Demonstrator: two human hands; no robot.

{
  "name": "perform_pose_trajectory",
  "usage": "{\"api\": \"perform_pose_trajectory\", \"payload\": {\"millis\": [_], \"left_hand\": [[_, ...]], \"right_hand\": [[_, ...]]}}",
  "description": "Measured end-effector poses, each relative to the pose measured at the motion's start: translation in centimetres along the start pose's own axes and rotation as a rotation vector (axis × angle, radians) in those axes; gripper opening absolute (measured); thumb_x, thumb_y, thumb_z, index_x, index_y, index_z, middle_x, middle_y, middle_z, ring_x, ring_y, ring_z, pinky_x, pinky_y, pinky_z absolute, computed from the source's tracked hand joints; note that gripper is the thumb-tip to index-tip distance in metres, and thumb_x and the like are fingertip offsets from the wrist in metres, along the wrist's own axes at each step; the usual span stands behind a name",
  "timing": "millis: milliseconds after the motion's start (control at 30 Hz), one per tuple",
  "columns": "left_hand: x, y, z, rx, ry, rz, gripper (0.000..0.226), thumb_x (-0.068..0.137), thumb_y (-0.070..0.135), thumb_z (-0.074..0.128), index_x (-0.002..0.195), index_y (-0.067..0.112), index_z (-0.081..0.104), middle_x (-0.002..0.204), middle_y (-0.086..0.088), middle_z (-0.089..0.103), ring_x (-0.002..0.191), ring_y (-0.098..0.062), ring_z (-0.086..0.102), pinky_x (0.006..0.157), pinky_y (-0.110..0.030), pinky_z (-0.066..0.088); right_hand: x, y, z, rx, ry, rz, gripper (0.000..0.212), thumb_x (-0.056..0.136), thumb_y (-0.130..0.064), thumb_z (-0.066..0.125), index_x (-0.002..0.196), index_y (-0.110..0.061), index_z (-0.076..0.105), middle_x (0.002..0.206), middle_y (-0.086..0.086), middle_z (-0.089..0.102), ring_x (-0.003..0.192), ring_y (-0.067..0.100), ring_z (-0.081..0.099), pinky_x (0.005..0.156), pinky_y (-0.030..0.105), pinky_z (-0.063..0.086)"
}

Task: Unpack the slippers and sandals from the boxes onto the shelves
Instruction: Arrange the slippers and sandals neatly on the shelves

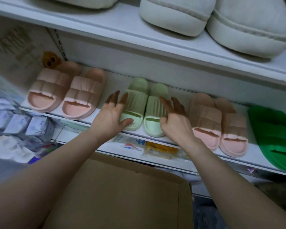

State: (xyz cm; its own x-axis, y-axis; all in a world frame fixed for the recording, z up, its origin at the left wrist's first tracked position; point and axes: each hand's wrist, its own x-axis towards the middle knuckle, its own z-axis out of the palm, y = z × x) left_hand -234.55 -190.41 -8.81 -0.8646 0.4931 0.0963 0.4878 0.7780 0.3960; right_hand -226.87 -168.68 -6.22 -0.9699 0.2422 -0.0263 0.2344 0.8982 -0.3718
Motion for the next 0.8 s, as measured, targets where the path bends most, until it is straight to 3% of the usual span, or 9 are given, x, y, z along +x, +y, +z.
{"api": "perform_pose_trajectory", "payload": {"millis": [133,233,267,367,467,533,667,800], "left_hand": [[-1.0,-3.4,-3.4,0.067,0.184,0.058,0.076,0.085,0.038,0.069,0.146,0.007,0.037,0.151,-0.024,0.033,0.137,-0.043,0.032,0.106,-0.052,0.037],[-0.9,-7.7,-6.4,0.123,0.222,-0.05,0.058,0.085,0.037,0.069,0.118,-0.009,0.058,0.123,-0.036,0.053,0.117,-0.052,0.047,0.093,-0.055,0.044],[-0.7,-9.6,-7.2,0.146,0.209,-0.092,0.058,0.086,0.041,0.066,0.113,-0.009,0.059,0.123,-0.036,0.053,0.117,-0.051,0.047,0.094,-0.055,0.043],[-0.3,-15.1,-8.9,0.21,0.17,-0.116,0.079,0.084,0.055,0.056,0.139,0.0,0.041,0.147,-0.027,0.035,0.134,-0.047,0.032,0.104,-0.055,0.037],[-0.1,-18.9,-9.3,0.124,0.145,-0.17,0.089,0.08,0.042,0.072,0.147,0.002,0.028,0.147,-0.03,0.031,0.119,-0.052,0.045,0.093,-0.052,0.045],[0.0,-20.2,-9.5,0.13,0.092,-0.23,0.09,0.081,0.043,0.072,0.149,0.006,0.027,0.145,-0.034,0.033,0.106,-0.053,0.053,0.086,-0.048,0.047],[0.1,-21.2,-9.7,0.11,-0.002,-0.284,0.072,0.084,0.048,0.066,0.131,-0.005,0.05,0.108,-0.037,0.06,0.09,-0.046,0.06,0.073,-0.04,0.046],[0.2,-21.5,-9.0,0.092,0.021,-0.221,0.067,0.084,0.048,0.066,0.119,-0.008,0.056,0.09,-0.035,0.063,0.082,-0.046,0.06,0.068,-0.039,0.044]], "right_hand": [[0.4,-4.1,0.5,0.005,0.138,-0.099,0.071,0.084,-0.039,0.043,0.153,-0.03,0.03,0.159,0.012,0.024,0.145,0.033,0.023,0.114,0.043,0.033],[1.2,-8.1,1.7,0.051,0.178,-0.137,0.068,0.091,-0.034,0.055,0.153,-0.031,0.028,0.16,0.009,0.023,0.146,0.029,0.024,0.113,0.038,0.033],[1.6,-9.6,2.3,0.072,0.178,-0.139,0.068,0.092,-0.034,0.057,0.153,-0.032,0.027,0.161,0.008,0.022,0.147,0.027,0.023,0.112,0.035,0.033],[2.7,-13.9,4.5,0.134,0.152,-0.144,0.071,0.092,-0.035,0.059,0.154,-0.034,0.024,0.161,0.008,0.021,0.146,0.026,0.026,0.11,0.033,0.035],[4.0,-17.3,6.8,0.148,0.064,-0.129,0.08,0.089,-0.04,0.063,0.155,-0.037,0.017,0.161,0.009,0.018,0.14,0.034,0.035,0.105,0.036,0.041],[4.9,-18.8,8.0,0.131,-0.019,-0.111,0.086,0.087,-0.043,0.064,0.154,-0.041,0.011,0.162,0.008,0.013,0.137,0.039,0.039,0.102,0.04,0.045],[5.9,-20.7,9.4,0.096,-0.085,-0.099,0.09,0.084,-0.04,0.065,0.155,-0.039,0.009,0.161,0.009,0.012,0.13,0.043,0.045,0.099,0.04,0.047],[6.1,-21.3,9.6,0.084,-0.076,-0.074,0.089,0.085,-0.031,0.066,0.156,-0.034,0.012,0.158,0.008,0.016,0.121,0.041,0.053,0.095,0.037,0.046]]}}
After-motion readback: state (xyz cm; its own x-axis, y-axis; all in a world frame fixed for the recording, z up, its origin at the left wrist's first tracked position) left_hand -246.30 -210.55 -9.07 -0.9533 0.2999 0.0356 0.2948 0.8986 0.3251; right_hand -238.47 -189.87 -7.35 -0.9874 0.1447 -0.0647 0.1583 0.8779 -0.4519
